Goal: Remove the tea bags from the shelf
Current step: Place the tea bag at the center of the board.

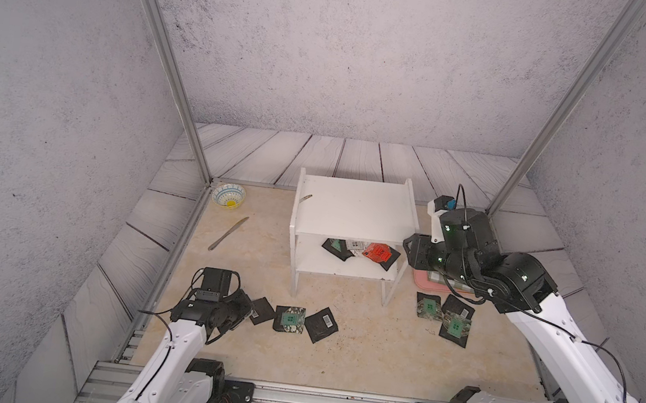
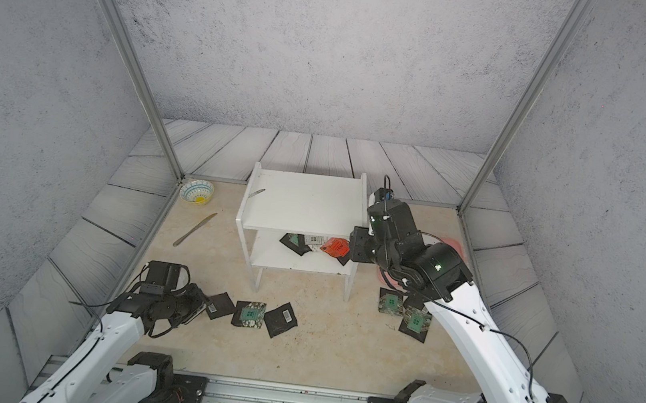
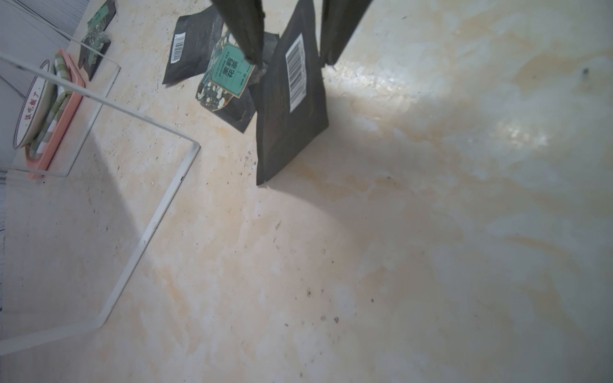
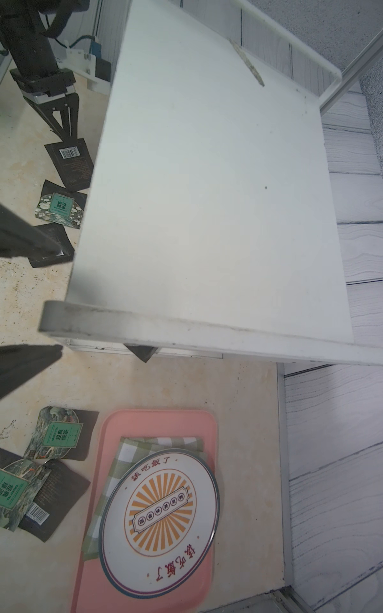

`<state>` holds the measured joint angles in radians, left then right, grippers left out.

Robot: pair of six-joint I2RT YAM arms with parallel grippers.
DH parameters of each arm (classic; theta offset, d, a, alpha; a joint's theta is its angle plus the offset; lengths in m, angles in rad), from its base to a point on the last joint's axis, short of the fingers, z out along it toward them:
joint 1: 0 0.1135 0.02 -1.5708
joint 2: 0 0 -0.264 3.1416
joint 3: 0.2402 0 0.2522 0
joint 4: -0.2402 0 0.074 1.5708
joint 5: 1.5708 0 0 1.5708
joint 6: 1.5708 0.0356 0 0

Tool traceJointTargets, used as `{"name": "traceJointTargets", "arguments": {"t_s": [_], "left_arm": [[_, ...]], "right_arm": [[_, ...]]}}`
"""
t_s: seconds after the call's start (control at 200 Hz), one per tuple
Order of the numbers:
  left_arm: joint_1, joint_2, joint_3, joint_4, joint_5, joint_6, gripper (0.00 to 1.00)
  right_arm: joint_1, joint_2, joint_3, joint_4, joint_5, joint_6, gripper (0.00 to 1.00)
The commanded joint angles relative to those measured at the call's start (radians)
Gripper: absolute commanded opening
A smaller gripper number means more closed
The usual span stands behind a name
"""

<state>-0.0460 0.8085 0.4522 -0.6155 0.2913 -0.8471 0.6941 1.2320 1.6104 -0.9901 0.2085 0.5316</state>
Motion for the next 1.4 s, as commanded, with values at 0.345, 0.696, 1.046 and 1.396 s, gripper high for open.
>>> {"name": "traceJointTargets", "arguments": {"t_s": [0.345, 0.696, 1.046, 1.396], "left_arm": [[0.007, -0.101, 0.087, -0.121, -0.035, -0.003, 0.51], [0.004, -0.089, 0.232, -0.196, 0.046, 0.091, 0.54], [-0.021, -0.039, 0.432, -0.238, 0.143, 0.168, 0.58], [-0.043, -0.004, 0.586, -0.270, 0.187, 0.212, 0.60]], "right_arm": [[-0.004, -0.032, 0.002, -0.002, 0.002, 0.008, 0.47], [-0.003, -0.032, 0.047, -0.033, -0.014, 0.015, 0.49], [-0.003, -0.024, 0.117, -0.091, -0.015, 0.008, 0.56], [-0.013, -0.046, 0.148, -0.116, -0.020, 0.004, 0.61]]}}
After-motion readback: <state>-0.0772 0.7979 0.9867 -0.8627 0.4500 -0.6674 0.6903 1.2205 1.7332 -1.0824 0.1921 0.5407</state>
